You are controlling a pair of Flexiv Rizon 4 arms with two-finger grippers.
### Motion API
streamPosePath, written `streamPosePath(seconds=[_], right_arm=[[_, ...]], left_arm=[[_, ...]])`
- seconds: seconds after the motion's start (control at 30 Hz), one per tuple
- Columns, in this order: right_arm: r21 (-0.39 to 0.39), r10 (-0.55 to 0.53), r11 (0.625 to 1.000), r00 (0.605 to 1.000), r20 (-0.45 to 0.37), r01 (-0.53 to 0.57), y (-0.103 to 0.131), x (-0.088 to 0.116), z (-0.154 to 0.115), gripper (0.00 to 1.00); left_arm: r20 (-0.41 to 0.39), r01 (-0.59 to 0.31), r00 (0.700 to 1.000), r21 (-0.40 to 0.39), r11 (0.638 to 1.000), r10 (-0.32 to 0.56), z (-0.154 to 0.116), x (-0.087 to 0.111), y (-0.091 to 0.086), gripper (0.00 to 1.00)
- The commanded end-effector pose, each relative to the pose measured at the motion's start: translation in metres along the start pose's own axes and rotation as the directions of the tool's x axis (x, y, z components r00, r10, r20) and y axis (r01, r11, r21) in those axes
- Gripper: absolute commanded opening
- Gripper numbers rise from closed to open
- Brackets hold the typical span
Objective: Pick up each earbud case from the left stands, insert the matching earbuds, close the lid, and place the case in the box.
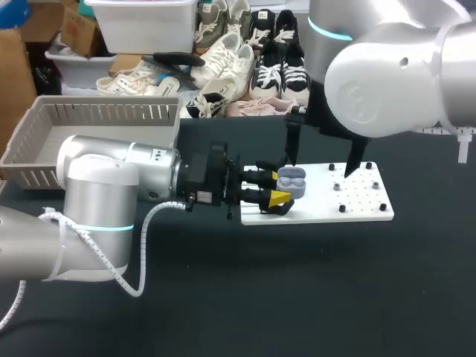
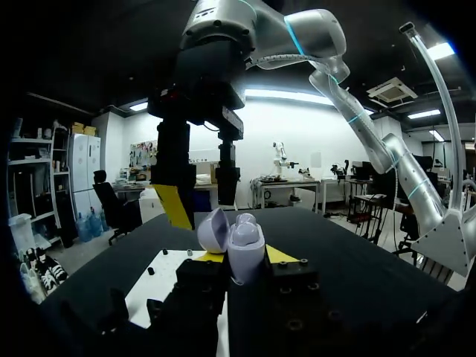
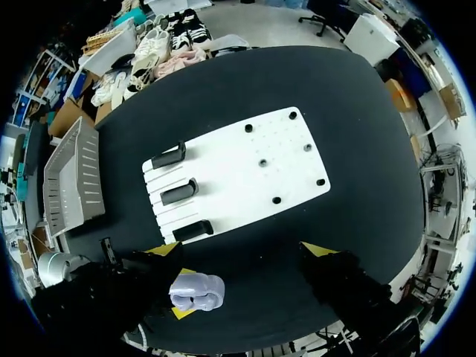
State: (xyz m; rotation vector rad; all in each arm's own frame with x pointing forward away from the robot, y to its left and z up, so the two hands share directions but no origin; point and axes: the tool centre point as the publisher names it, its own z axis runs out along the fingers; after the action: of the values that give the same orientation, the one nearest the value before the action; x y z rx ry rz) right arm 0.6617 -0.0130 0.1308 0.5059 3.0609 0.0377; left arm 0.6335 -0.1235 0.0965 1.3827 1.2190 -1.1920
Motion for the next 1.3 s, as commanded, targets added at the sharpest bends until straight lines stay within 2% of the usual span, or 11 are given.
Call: streamPosePath(seconds=[0.03,0.43,0.6,0.67,0.93,1.13,1.3], right_arm=[[0.003,-0.001,1.0,1.0,-0.009,0.001,0.0,0.003,0.003,1.0],[-0.013,-0.034,0.999,0.999,-0.025,0.034,-0.003,0.028,-0.007,1.0],[-0.017,-0.027,0.999,0.999,-0.02,0.027,-0.007,0.028,-0.008,1.0],[-0.021,-0.008,1.0,1.0,0.008,0.009,-0.009,0.026,-0.011,1.0],[-0.109,0.011,0.994,0.989,0.149,0.005,-0.018,0.021,-0.028,1.0],[-0.292,-0.021,0.952,0.969,0.245,0.094,-0.028,0.028,-0.05,1.0],[-0.323,-0.011,0.94,0.959,0.284,0.107,-0.039,0.031,-0.059,1.0]], left_arm=[[0.002,-0.001,1.0,-0.001,1.0,0.001,0.0,0.001,0.0,0.0],[0.002,-0.001,1.0,-0.001,1.0,0.001,0.0,0.001,0.0,0.0],[0.002,-0.001,1.0,-0.001,1.0,0.001,0.0,0.001,0.0,0.0],[0.002,-0.001,1.0,-0.001,1.0,0.001,0.0,0.001,0.0,0.0],[0.002,-0.001,1.0,-0.001,1.0,0.001,0.0,0.001,0.0,0.0],[0.013,0.023,1.0,-0.012,1.0,-0.023,-0.009,-0.001,-0.004,0.0],[0.007,0.036,0.999,-0.065,0.997,-0.035,-0.03,-0.006,-0.006,0.0]])
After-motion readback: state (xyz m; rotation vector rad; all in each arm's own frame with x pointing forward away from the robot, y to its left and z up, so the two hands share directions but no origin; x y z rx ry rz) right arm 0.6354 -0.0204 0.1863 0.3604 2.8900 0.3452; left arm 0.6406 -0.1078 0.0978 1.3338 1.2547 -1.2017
